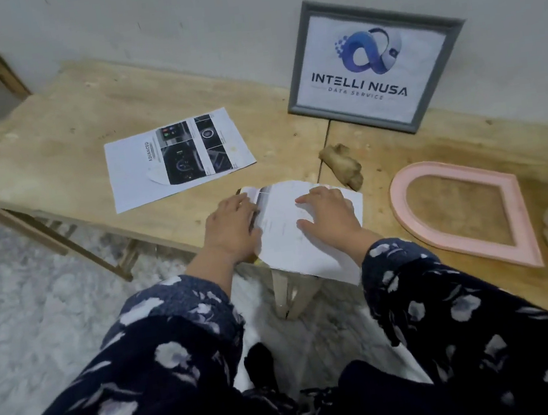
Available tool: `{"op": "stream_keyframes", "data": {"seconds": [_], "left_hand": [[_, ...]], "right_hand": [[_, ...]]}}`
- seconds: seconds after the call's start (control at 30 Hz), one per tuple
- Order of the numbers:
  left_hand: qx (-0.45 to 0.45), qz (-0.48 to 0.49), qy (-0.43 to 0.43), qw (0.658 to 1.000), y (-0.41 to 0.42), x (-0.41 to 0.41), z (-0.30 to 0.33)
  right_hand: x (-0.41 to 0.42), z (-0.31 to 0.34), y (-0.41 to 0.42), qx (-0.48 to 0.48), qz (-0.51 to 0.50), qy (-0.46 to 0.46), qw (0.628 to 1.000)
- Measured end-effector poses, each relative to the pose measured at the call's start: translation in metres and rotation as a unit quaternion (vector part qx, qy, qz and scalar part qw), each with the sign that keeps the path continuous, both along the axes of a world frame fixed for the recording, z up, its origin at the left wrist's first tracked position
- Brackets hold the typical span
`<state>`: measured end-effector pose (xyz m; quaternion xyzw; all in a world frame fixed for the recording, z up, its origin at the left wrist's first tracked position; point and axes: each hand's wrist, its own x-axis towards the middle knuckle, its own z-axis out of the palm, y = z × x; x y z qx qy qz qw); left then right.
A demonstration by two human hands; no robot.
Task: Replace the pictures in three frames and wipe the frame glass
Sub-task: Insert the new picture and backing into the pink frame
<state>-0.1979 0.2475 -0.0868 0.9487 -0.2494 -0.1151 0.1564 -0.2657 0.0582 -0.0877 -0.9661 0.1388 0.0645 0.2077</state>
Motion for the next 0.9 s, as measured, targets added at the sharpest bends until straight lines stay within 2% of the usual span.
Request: {"op": "stream_keyframes", "data": {"seconds": [0.13,0.2,0.3,0.43,0.53,0.7,0.8,0.9], "left_hand": [[0.083,-0.065,0.048,0.993,-0.013,-0.035,0.004],[0.141,-0.086,0.075,0.983,-0.015,-0.046,0.004],[0.175,-0.081,0.117,0.974,-0.017,-0.054,0.007],[0.192,-0.077,0.089,0.974,-0.025,-0.061,0.018],[0.196,-0.072,0.07,0.975,-0.028,-0.059,0.018],[0.203,-0.088,0.102,0.97,-0.026,-0.048,0.027],[0.194,-0.096,0.109,0.97,-0.028,-0.044,0.031],[0.203,-0.094,0.079,0.971,-0.029,-0.044,0.029]], "right_hand": [[-0.044,-0.004,-0.009,-0.087,0.03,0.017,0.996],[-0.058,-0.005,-0.01,-0.101,0.039,0.033,0.994],[-0.072,-0.006,-0.011,-0.114,0.079,0.086,0.987],[-0.077,-0.006,-0.011,-0.154,0.117,0.105,0.975],[-0.072,0.001,-0.014,-0.139,0.127,0.127,0.974],[-0.06,0.015,-0.025,-0.081,0.143,0.202,0.965],[-0.055,0.023,-0.028,-0.031,0.128,0.187,0.974],[-0.055,0.028,-0.017,-0.068,0.145,0.175,0.971]]}}
